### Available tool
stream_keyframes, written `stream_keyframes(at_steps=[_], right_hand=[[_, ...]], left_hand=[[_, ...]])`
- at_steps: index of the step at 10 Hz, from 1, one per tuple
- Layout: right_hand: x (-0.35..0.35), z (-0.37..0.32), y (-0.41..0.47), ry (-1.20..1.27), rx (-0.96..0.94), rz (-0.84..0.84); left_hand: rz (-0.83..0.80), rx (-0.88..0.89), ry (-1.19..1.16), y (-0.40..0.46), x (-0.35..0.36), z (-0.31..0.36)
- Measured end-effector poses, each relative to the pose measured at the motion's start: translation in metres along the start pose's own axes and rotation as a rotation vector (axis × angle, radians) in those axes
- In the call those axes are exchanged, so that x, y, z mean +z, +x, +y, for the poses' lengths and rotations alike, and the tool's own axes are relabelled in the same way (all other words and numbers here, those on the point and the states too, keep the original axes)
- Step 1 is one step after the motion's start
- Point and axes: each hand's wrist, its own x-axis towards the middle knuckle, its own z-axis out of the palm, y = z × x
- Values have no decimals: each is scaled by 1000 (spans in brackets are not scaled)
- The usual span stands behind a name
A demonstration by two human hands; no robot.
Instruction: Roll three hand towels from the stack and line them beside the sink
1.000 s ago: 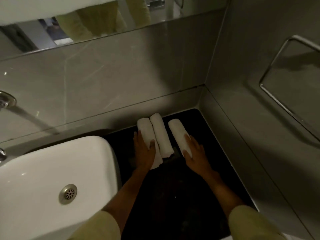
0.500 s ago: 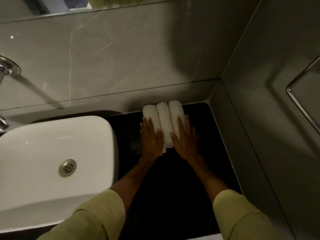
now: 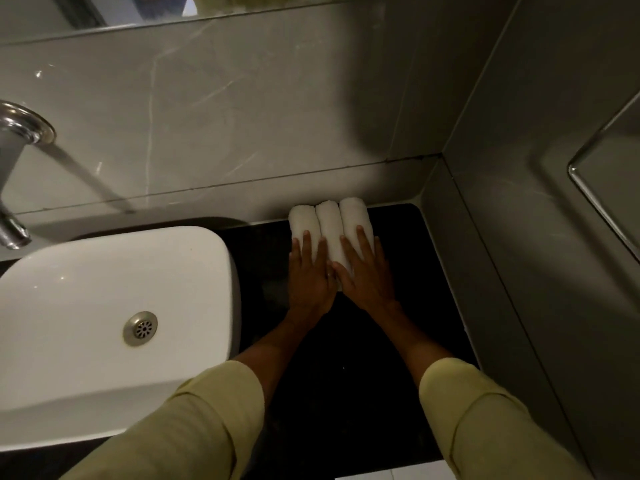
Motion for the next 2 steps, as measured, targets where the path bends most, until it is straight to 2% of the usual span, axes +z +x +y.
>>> stream_keyframes(at_steps=[1,2], right_hand=[[-11,-2,-3,-92,-13,-40],[-26,-9,-13,-151,-19,-7]], left_hand=[[-31,14,-4,-6,-14,1],[45,50,-29,-15,-33,9]])
